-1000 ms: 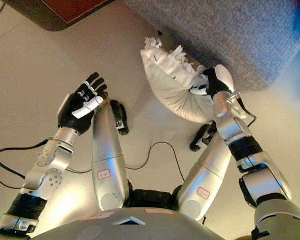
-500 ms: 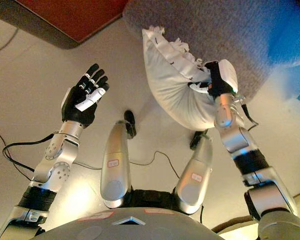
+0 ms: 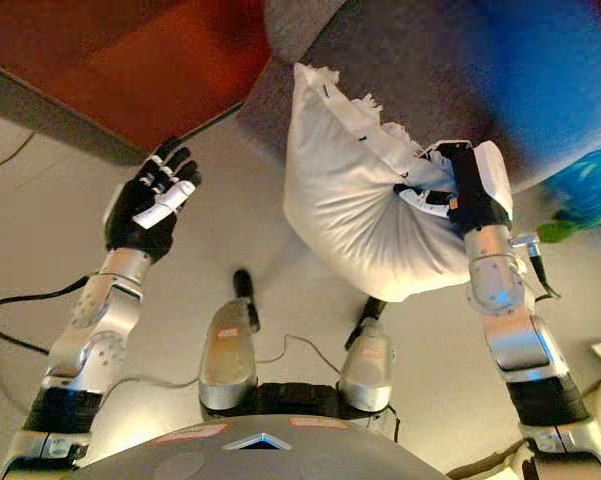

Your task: Pick up the pillow and put it on the sofa.

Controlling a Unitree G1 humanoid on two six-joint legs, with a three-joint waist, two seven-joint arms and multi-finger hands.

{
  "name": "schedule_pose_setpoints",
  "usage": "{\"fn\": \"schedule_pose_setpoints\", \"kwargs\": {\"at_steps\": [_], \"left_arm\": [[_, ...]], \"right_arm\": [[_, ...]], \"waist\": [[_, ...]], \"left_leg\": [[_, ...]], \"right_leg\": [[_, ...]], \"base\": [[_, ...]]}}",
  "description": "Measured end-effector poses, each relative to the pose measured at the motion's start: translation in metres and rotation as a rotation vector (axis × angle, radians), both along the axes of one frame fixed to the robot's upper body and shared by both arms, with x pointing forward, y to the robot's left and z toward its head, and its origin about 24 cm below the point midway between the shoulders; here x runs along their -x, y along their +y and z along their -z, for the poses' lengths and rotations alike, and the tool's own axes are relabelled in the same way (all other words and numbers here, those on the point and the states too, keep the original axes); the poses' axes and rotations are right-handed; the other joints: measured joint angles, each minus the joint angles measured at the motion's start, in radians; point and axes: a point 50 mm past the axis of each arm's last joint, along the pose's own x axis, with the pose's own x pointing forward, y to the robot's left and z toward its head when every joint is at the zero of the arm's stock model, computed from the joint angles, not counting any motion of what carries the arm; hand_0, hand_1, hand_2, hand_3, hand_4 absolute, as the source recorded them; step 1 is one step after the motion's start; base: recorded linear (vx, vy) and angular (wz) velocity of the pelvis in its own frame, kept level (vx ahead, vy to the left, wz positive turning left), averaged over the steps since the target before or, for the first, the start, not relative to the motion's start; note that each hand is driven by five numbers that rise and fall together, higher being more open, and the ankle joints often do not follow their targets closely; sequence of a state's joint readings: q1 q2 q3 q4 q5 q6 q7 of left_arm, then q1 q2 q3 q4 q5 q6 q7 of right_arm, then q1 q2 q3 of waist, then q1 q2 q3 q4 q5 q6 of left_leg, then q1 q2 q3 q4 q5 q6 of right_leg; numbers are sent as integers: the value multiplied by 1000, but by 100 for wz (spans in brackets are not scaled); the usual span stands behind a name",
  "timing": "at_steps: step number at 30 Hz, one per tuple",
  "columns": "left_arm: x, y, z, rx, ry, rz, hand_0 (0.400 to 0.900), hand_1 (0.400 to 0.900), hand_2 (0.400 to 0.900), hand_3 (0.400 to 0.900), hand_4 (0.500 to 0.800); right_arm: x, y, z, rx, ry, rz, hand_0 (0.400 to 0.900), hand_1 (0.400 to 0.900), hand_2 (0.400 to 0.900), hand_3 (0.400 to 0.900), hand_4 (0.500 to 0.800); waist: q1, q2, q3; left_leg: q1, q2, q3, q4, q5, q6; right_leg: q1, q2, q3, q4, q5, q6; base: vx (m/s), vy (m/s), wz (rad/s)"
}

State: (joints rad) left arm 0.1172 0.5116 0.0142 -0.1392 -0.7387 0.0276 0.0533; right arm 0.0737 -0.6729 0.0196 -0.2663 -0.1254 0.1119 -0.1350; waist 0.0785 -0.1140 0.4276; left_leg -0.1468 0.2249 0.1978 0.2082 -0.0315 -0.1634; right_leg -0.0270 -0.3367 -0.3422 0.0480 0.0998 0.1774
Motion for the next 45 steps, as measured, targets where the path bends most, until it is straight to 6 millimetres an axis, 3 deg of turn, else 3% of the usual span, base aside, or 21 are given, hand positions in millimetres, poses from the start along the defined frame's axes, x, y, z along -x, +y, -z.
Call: {"fn": "schedule_pose_setpoints", "kwargs": {"at_steps": [6,13,18,22,23,26,30,34,35,36,41,45], "left_arm": [[15,1,19,3,107,28,900,900,900,900,800],[35,6,38,6,210,18,900,900,900,900,800],[42,9,44,3,269,27,900,900,900,900,800],[43,9,45,-1,285,36,900,900,900,900,800],[44,11,45,-8,289,41,900,900,900,900,800],[46,13,46,-19,300,46,900,900,900,900,800],[50,19,46,-42,318,49,900,900,900,900,800],[47,23,40,-74,313,78,900,900,900,900,800],[46,24,39,-80,310,85,900,900,900,900,800],[45,24,38,-85,311,93,900,900,900,900,800],[40,26,34,-100,321,128,900,900,900,900,800],[39,26,33,-105,330,146,900,900,900,900,800]], "right_arm": [[2,-19,-14,3,4,4,400,400,400,400,500],[0,-35,-18,37,98,-29,400,400,400,400,500],[-13,-45,-8,15,155,9,400,400,400,400,500],[-23,-45,1,14,206,19,400,400,400,400,500],[-27,-44,14,14,259,22,400,400,400,400,500],[-27,-45,23,10,302,31,400,400,400,400,500],[-33,-58,26,8,309,106,400,400,400,400,500],[-58,-80,29,27,353,244,400,400,400,400,500],[-63,-87,27,31,373,292,443,443,443,443,526],[-67,-94,26,20,394,342,900,900,900,900,800],[-78,-135,13,-10,512,679,900,900,900,900,800],[-89,-141,-23,-46,354,813,900,900,900,900,800]], "waist": [[-22,-37,-136],[10,-46,-255],[46,-62,-269],[47,-65,-270],[69,-66,-270],[86,-66,-269],[105,-68,-267],[126,-76,-243],[128,-76,-233],[134,-74,-223],[183,-51,-196],[200,-33,-184]], "left_leg": [[128,-1,6,-153,47,-13],[196,-5,16,-225,63,-15],[171,5,-12,-227,77,-32],[159,6,-28,-228,87,-35],[147,11,-37,-232,98,-38],[134,11,-57,-233,108,-38],[133,11,-72,-242,121,-39],[133,18,-87,-255,140,-38],[132,20,-90,-261,146,-37],[129,22,-100,-263,151,-38],[95,36,-144,-263,168,-43],[86,36,-147,-264,170,-44]], "right_leg": [[64,15,-28,1,1,0],[127,28,-60,-54,7,10],[152,50,-104,-107,7,10],[155,56,-114,-120,7,10],[157,64,-136,-128,7,10],[159,68,-150,-131,7,10],[165,70,-158,-131,7,10],[169,79,-167,-132,7,10],[169,82,-171,-133,7,10],[169,85,-174,-133,6,10],[158,105,-197,-134,7,11],[153,106,-203,-134,7,10]], "base": [[88,-10,10],[91,-84,14],[63,-88,17],[44,-36,10],[109,-58,19],[110,-65,16],[81,-96,11],[62,-147,13],[24,-190,13],[6,-192,12],[-26,-98,8],[-24,71,0]]}}
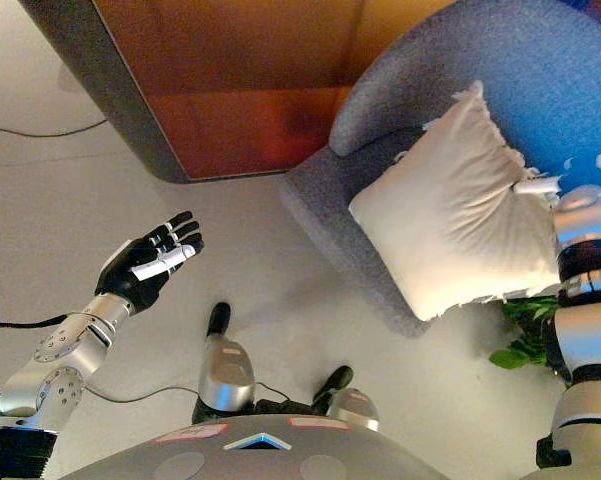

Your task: Pick up the pillow and put it on the sofa.

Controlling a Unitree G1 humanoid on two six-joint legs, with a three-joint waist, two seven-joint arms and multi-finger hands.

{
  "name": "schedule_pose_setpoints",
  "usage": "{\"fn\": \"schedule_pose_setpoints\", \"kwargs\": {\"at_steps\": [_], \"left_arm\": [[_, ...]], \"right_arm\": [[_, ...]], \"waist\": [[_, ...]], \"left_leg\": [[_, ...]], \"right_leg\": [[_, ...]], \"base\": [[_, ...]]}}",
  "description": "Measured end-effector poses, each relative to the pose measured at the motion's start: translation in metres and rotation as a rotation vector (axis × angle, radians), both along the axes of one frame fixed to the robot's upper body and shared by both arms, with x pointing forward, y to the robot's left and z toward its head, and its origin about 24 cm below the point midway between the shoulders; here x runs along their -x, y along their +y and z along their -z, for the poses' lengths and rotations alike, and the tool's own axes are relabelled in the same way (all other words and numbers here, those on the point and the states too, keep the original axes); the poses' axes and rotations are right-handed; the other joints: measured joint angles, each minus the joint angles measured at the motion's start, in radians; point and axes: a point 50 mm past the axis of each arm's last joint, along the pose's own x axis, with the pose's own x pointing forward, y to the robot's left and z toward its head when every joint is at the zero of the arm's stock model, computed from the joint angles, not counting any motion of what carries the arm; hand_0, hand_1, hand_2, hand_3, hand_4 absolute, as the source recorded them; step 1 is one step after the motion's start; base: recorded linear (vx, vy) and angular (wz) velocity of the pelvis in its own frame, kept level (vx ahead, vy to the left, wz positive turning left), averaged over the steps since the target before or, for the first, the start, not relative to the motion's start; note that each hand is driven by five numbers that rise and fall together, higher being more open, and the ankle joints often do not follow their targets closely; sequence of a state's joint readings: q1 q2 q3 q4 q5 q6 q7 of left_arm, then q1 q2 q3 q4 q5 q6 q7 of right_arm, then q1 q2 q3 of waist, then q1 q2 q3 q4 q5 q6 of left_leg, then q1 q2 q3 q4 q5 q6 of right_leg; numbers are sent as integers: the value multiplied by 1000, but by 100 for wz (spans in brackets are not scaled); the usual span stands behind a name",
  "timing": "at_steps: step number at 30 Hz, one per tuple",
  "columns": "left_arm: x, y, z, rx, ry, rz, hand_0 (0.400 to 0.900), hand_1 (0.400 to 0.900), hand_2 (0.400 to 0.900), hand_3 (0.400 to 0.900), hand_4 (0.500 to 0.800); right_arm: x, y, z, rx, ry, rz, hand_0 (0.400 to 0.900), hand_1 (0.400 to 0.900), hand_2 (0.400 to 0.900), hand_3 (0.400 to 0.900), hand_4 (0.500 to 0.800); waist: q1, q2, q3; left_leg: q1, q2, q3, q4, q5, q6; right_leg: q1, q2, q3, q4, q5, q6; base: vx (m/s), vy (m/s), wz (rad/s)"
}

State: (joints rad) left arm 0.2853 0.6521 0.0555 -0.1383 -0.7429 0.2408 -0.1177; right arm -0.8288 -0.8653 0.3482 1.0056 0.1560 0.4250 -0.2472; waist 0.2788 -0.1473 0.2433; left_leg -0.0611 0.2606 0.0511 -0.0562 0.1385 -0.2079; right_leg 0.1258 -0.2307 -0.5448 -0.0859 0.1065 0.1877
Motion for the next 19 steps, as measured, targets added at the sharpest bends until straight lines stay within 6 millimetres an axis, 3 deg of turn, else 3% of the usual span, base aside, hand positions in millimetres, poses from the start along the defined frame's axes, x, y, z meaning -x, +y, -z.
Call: {"fn": "schedule_pose_setpoints", "kwargs": {"at_steps": [7,11,16,19], "left_arm": [[-7,-3,-5,6,-30,13,900,900,900,900,800],[-8,-9,-3,15,-37,32,900,900,900,900,800],[-10,-16,-4,22,-90,28,900,900,900,900,800],[-16,-26,-5,50,-131,31,900,900,900,900,800]], "right_arm": [[-24,35,-67,55,-393,-169,900,900,900,900,800],[-19,72,-81,29,-574,-369,900,900,900,900,800],[7,121,-50,-88,-671,-600,900,900,900,900,800],[31,126,-18,-174,-647,-624,900,900,900,900,800]], "waist": [[-2,4,2],[-6,3,2],[-78,-4,-5],[-127,-4,-17]], "left_leg": [[17,-5,4,-8,2,-4],[57,-12,36,-11,-7,1],[110,-15,94,-10,-21,6],[115,-13,120,-10,-26,7]], "right_leg": [[8,-6,9,1,1,-1],[17,-19,51,2,5,-7],[23,-28,103,11,6,-7],[-1,-30,140,21,5,-7]], "base": [[-16,109,-20],[-69,152,-43],[-120,107,-29],[-117,87,-28]]}}
